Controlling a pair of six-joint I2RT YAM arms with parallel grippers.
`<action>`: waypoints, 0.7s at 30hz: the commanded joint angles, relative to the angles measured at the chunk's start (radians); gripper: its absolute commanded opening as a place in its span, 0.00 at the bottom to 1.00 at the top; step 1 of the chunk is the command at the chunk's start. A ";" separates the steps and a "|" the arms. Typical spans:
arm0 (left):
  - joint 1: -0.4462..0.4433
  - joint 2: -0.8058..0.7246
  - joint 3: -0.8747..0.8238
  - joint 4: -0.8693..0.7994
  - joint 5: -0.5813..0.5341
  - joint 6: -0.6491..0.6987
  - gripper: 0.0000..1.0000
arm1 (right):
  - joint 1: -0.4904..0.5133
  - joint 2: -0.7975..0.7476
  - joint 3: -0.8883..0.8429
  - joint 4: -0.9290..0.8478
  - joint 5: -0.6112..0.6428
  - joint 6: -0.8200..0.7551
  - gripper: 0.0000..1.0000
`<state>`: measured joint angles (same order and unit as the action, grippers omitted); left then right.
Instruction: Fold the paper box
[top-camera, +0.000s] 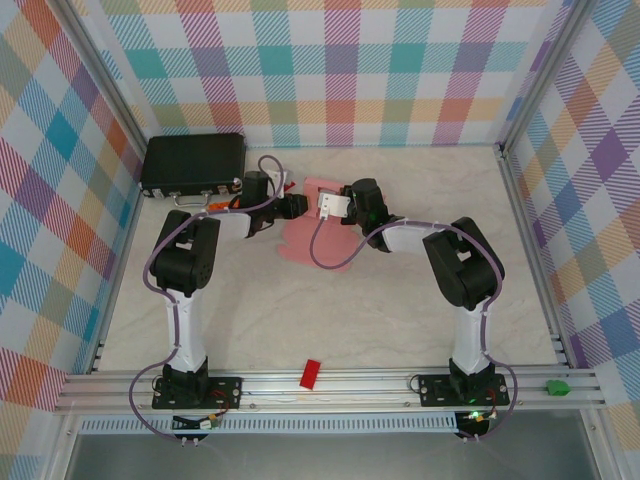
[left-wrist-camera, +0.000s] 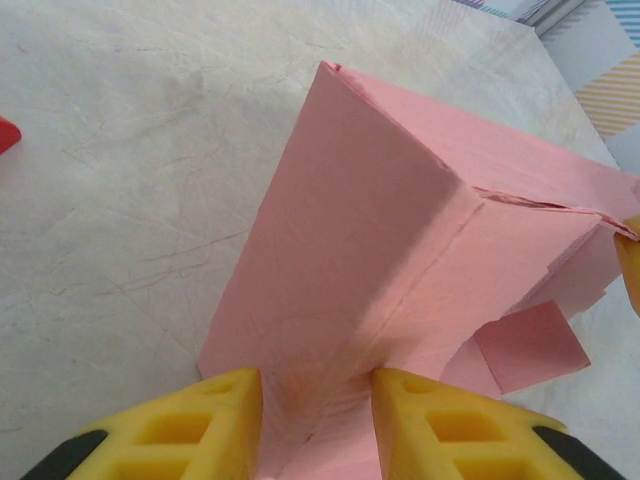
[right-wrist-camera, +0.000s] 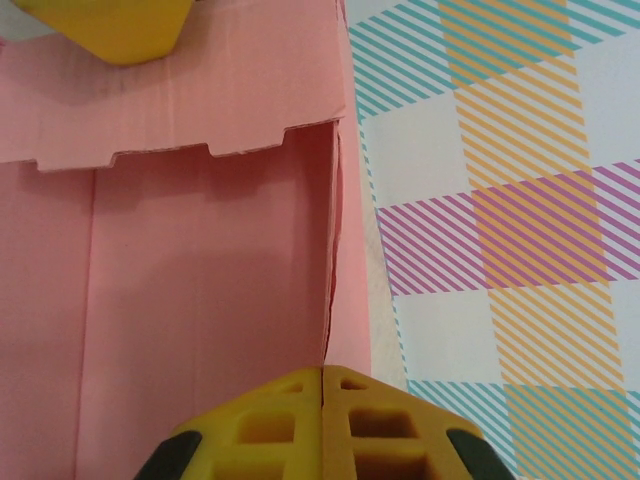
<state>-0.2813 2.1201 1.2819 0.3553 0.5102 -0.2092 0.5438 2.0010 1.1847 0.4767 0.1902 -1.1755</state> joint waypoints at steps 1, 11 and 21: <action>-0.032 0.028 0.048 -0.062 -0.010 0.064 0.35 | 0.028 -0.020 -0.015 -0.039 -0.057 0.009 0.04; -0.043 0.041 0.077 -0.104 -0.060 0.076 0.35 | 0.030 -0.021 -0.001 -0.053 -0.057 0.008 0.04; -0.043 0.023 0.064 -0.133 -0.083 0.097 0.31 | 0.025 -0.034 0.030 -0.107 -0.083 0.015 0.04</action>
<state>-0.3035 2.1368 1.3415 0.2684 0.4438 -0.1364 0.5446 1.9980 1.2007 0.4412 0.1879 -1.1744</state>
